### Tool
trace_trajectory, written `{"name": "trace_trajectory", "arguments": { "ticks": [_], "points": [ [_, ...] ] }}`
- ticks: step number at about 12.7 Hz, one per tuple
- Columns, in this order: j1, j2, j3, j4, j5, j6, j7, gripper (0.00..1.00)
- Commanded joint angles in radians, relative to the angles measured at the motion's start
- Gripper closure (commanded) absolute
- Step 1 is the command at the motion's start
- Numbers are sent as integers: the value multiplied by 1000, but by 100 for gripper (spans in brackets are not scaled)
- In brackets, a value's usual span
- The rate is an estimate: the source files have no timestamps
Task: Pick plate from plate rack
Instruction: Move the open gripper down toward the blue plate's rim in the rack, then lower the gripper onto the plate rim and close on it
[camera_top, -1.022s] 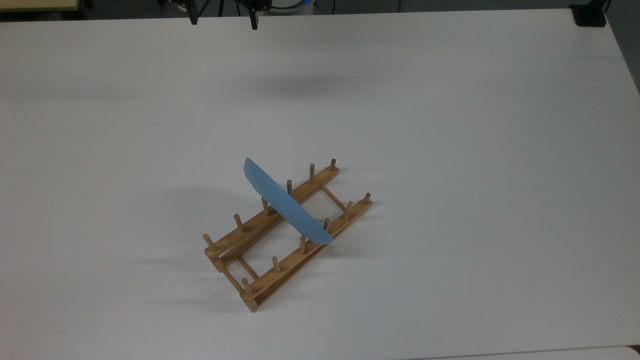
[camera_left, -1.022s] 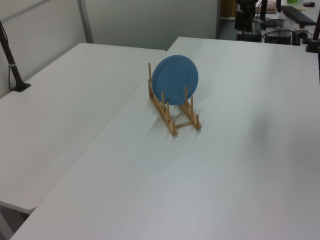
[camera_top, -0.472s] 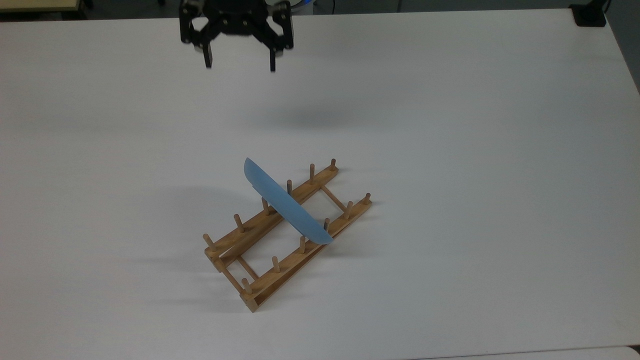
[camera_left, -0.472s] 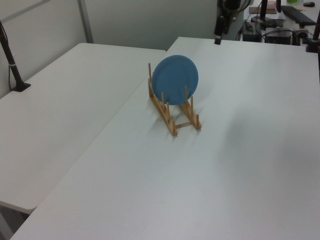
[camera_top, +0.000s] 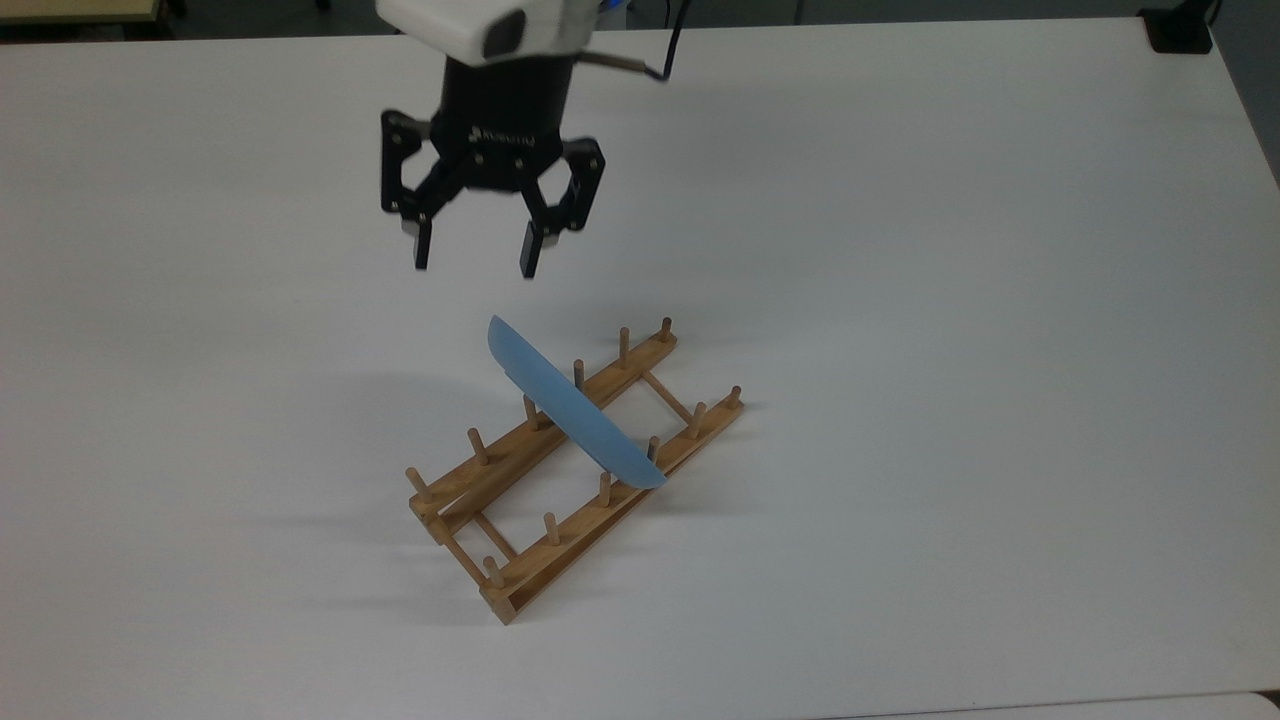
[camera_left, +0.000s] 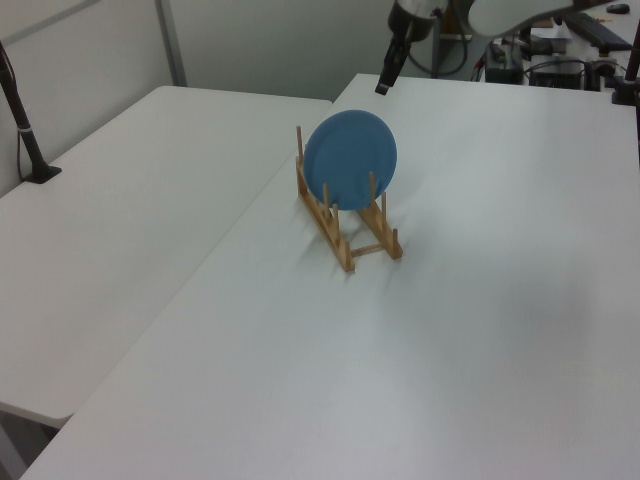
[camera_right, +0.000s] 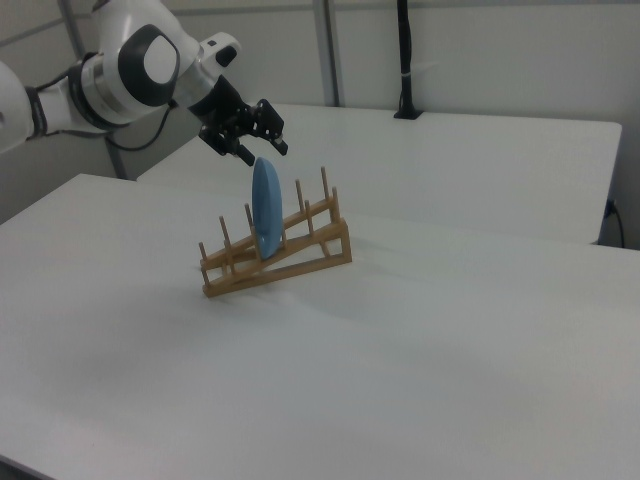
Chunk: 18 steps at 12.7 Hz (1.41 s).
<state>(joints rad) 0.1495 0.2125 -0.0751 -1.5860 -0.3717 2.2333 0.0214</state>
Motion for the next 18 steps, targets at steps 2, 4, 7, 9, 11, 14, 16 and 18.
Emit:
{"name": "trace_trajectory", "arguments": {
  "ticks": [2,4,7,9,11,14,16,18],
  "points": [
    [54,74,-5,12,-169,55,139,37],
    [59,99,-5,12,-193,57,153,39],
    [67,100,-5,12,-197,57,157,69],
    [65,100,-5,12,-220,57,157,87],
    [64,99,-6,14,-227,57,157,99],
    [62,85,-11,14,-292,55,157,100],
    [61,62,-15,15,-303,54,151,100],
    [58,35,-17,29,-303,46,147,100]
  ]
}}
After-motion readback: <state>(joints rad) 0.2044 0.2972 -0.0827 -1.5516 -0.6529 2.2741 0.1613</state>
